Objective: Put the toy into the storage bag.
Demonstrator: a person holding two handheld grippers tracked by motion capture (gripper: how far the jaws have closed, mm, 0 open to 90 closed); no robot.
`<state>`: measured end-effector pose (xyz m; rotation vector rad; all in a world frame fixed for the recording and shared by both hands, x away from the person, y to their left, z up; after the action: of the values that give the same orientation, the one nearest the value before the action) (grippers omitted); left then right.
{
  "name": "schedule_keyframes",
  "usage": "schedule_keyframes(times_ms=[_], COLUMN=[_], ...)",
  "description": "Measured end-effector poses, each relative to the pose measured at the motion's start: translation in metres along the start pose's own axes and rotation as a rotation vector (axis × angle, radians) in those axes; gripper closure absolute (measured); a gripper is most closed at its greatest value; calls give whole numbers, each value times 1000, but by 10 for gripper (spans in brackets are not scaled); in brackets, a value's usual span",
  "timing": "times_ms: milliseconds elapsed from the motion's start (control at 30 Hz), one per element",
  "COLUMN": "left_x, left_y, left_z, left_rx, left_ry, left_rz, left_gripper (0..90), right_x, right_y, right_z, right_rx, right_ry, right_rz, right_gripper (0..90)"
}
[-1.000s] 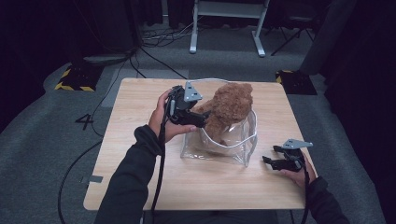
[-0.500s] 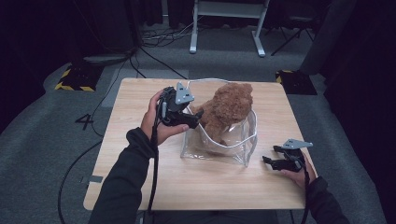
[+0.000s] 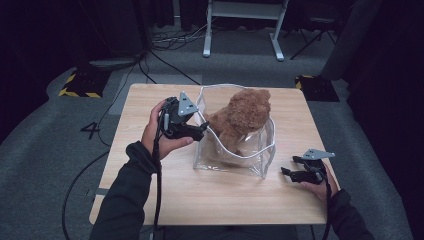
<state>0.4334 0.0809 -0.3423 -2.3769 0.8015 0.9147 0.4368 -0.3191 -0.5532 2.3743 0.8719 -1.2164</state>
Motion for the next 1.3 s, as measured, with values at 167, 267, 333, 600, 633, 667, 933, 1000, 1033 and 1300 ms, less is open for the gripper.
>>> schedule_keyframes(times_ms=[167, 267, 333, 600, 633, 667, 933, 1000, 1033, 1300], left_x=[-3, -3, -3, -2, -2, -2, 0, 1, 1, 4], left_y=[-3, -4, -4, -6, -6, -6, -7, -8, -9, -10], left_z=[7, 11, 14, 22, 22, 23, 33, 36, 37, 47], left_rx=[-1, -6, -5, -2, 0, -1, -1, -5, -4, -12], left_ry=[1, -1, -6, -22, -22, -24, -42, -45, -47, -68], left_rz=[-9, -13, -17, -31, -31, -32, -47, -46, -48, -54], left_gripper=[179, 178, 178, 178, 178, 178, 179, 179, 179, 179], right_x=[0, 0, 0, 0, 0, 0, 0, 0, 0, 0], right_y=[0, 0, 0, 0, 0, 0, 0, 0, 0, 0], right_z=[0, 0, 0, 0, 0, 0, 0, 0, 0, 0], right_rx=[1, 0, 1, 0, 0, 0, 0, 0, 0, 0], right_ry=[0, 0, 1, 0, 0, 0, 0, 0, 0, 0], right_rz=[1, 0, 1, 0, 0, 0, 0, 0, 0, 0], right_gripper=[247, 247, 248, 247, 247, 247, 247, 248, 247, 247])
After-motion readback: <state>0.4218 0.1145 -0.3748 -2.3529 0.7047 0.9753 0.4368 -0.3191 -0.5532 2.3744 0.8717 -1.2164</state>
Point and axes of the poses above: each handheld gripper's, and its own axes: x roughly forward along the jaws, z roughly out of its underside, y roughly to its right, the point moved 6 cm from there along x, roughly forward along the jaws, and after that the axes turned 13 degrees about -y, right-handed, at the moved point
